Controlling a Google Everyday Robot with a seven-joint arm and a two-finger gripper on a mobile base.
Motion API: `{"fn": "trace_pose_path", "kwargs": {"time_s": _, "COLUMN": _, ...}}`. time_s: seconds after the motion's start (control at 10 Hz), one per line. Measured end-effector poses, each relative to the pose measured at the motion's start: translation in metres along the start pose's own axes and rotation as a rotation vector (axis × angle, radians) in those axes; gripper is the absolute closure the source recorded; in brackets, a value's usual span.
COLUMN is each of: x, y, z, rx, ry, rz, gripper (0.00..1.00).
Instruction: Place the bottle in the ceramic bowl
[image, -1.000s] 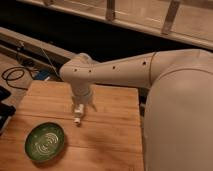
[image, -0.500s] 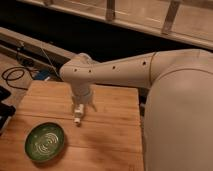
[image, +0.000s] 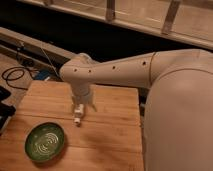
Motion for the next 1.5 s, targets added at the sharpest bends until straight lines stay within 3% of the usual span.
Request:
{"fn": "trace_pose_path", "kwargs": {"time_s": 0.5, "x": 0.000, "y": 0.000, "z": 0.000, "rx": 0.001, "ry": -0.001, "rz": -0.001, "gripper": 0.35}}
{"fn": "trace_pose_path", "kwargs": {"time_s": 0.7, "x": -0.005, "y": -0.001, "z": -0.001, "rx": 0.021, "ry": -0.026, "rz": 0.003, "gripper": 0.35}}
{"fn": "trace_pose_path", "kwargs": {"time_s": 0.9, "x": -0.026, "y": 0.000, "z": -0.001, "rx": 0.037, "ry": -0.059, "rz": -0.007, "gripper": 0.35}}
{"fn": "trace_pose_path", "kwargs": {"time_s": 1.2, "x": -0.083, "y": 0.000, "z": 0.004, "rx": 0.030, "ry": -0.058, "rz": -0.060, "gripper": 0.35}}
{"fn": "trace_pose_path", "kwargs": {"time_s": 1.3, "x": -0.101, "y": 0.019, "z": 0.011, "rx": -0.001, "ry": -0.050, "rz": -0.088, "gripper": 0.35}}
{"fn": "trace_pose_path", "kwargs": {"time_s": 1.5, "x": -0.117, "y": 0.032, "z": 0.020, "rx": -0.027, "ry": -0.043, "rz": -0.106, "gripper": 0.35}}
